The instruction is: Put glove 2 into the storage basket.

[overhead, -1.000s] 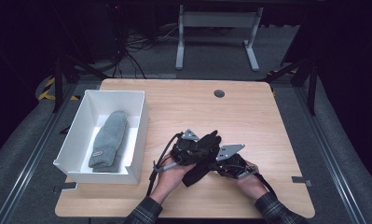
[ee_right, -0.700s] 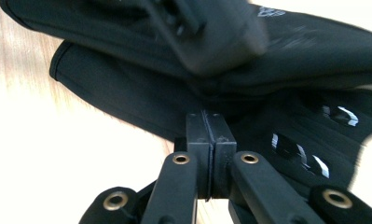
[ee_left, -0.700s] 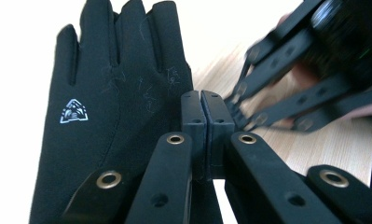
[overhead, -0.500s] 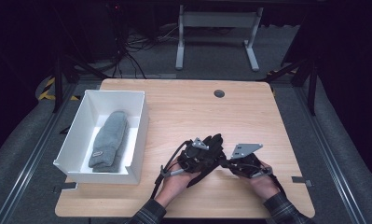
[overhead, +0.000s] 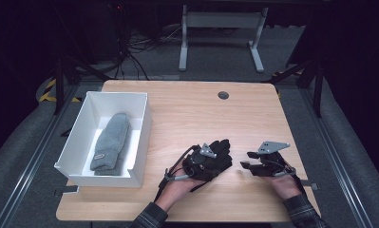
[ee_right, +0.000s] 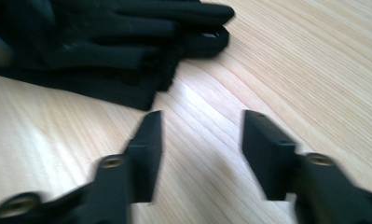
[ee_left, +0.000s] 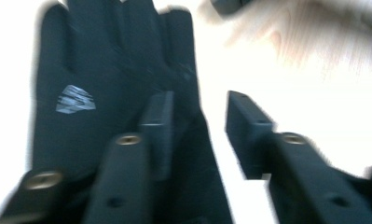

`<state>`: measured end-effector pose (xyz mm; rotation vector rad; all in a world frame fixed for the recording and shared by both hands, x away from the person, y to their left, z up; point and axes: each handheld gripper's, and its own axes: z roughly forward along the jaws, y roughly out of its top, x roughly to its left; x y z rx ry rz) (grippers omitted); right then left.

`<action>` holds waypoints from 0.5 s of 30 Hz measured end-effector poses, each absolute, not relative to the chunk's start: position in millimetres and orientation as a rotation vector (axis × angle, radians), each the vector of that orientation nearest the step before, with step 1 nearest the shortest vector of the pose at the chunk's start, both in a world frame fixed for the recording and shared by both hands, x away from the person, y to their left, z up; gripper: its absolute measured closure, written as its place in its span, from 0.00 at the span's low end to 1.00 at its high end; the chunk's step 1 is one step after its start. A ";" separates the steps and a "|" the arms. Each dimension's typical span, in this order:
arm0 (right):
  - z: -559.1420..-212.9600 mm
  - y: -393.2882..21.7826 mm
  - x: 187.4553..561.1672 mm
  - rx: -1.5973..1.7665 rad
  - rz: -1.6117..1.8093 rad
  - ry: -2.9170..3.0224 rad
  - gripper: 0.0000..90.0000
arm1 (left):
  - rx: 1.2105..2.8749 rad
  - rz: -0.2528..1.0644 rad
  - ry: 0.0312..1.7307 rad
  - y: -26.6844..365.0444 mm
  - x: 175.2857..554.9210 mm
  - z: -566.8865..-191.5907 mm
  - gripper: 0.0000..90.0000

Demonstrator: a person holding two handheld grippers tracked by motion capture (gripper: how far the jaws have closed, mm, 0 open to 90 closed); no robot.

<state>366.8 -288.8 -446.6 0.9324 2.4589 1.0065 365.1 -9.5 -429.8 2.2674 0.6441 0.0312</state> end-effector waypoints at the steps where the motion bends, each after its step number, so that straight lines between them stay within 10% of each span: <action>1: -448.4 -289.7 367.0 0.946 0.988 2.455 0.47 | 2.258 0.083 0.658 -4.2 367.3 -426.8 0.57; 7: -454.2 -298.1 368.9 0.995 0.973 2.429 0.35 | 2.264 0.141 0.709 7.4 381.6 -432.1 0.24; 15: -461.0 -300.8 372.7 1.000 0.953 2.435 0.33 | 2.336 0.131 0.745 -0.6 392.1 -452.8 0.22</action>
